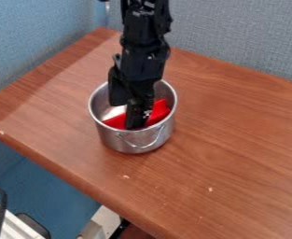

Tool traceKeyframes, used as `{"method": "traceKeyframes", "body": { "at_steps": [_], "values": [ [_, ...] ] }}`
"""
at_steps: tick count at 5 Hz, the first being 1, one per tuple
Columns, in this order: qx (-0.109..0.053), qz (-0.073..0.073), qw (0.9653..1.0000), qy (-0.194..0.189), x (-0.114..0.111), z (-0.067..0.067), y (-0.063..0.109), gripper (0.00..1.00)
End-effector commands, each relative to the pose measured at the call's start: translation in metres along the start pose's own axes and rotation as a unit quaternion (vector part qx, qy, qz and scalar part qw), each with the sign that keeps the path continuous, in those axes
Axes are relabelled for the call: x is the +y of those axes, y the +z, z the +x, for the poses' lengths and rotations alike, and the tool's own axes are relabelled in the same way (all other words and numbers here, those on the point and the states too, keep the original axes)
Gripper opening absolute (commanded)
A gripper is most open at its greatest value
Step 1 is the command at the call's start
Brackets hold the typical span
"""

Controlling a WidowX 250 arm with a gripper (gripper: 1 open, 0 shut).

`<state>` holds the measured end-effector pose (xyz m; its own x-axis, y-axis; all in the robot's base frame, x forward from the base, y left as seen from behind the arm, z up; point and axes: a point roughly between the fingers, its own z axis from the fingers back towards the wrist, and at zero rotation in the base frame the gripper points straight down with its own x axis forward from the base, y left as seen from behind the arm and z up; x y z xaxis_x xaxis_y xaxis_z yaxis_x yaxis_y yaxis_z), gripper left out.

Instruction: Move the red object from the metal pot to the table

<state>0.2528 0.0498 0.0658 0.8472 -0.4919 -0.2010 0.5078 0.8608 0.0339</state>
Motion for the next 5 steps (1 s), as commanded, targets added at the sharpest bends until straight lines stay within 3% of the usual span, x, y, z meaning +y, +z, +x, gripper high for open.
{"method": "traceKeyframes", "body": {
  "at_steps": [1,5],
  "values": [
    [-0.008,0.008,0.9999,0.007,0.0051,-0.0012,0.0027,1.0],
    [-0.011,0.014,0.9998,0.007,0.0075,-0.0006,-0.0016,1.0]
  ]
}}
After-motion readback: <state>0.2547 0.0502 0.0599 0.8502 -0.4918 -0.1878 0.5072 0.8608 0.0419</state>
